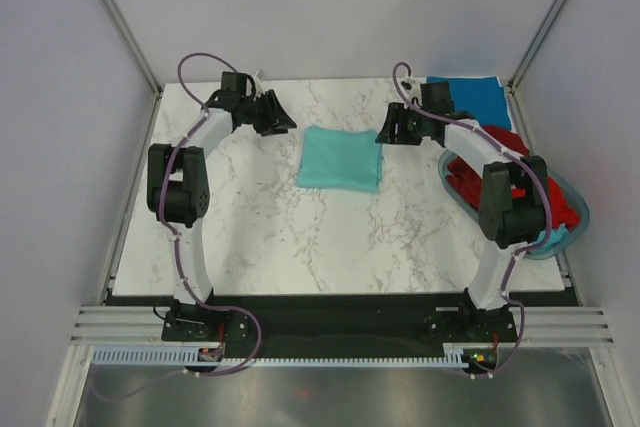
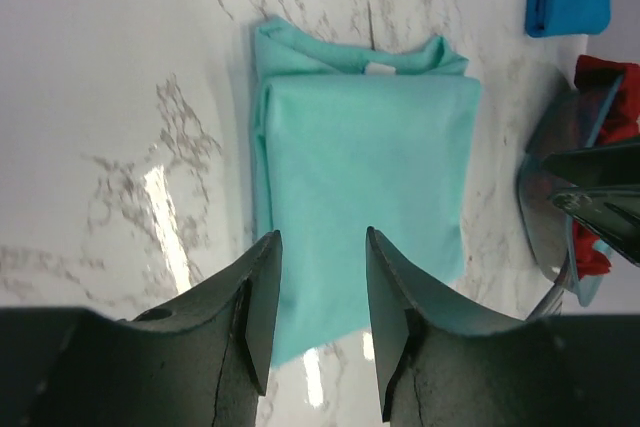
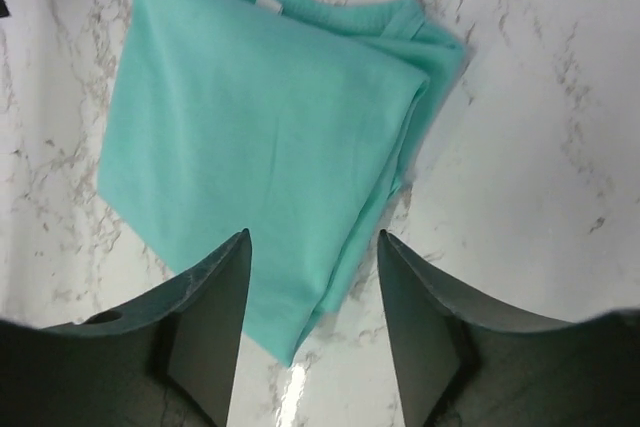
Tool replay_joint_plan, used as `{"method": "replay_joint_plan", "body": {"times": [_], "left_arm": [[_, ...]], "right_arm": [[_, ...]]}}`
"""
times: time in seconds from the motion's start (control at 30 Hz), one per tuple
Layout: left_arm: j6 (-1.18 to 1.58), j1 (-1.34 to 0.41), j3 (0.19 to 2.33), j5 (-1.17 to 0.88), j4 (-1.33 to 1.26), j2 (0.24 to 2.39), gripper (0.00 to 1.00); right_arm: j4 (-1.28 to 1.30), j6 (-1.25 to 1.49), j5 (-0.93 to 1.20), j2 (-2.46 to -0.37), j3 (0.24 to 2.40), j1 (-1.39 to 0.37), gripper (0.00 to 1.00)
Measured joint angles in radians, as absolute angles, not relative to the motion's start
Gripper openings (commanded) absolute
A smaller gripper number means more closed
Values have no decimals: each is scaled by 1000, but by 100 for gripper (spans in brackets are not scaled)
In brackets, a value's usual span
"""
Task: Fold and stack the t-shirts
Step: Fold the tshirt
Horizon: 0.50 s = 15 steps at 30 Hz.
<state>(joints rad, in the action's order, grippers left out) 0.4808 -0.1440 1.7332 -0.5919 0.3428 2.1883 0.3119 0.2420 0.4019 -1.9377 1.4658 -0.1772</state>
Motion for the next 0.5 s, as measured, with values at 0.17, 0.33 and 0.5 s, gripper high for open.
{"method": "replay_joint_plan", "body": {"times": [0.17, 0.33, 0.5], "left_arm": [[483, -161, 1572, -564, 340, 1981, 46], [483, -266, 1501, -548, 330, 1958, 45], [483, -351, 1477, -527, 339, 2011, 44]], "right_arm": [[328, 241, 448, -1879, 1370, -191, 33], [353, 251, 515, -1880, 1320, -229, 33], [352, 266, 609, -1896, 1333, -291, 25]]}}
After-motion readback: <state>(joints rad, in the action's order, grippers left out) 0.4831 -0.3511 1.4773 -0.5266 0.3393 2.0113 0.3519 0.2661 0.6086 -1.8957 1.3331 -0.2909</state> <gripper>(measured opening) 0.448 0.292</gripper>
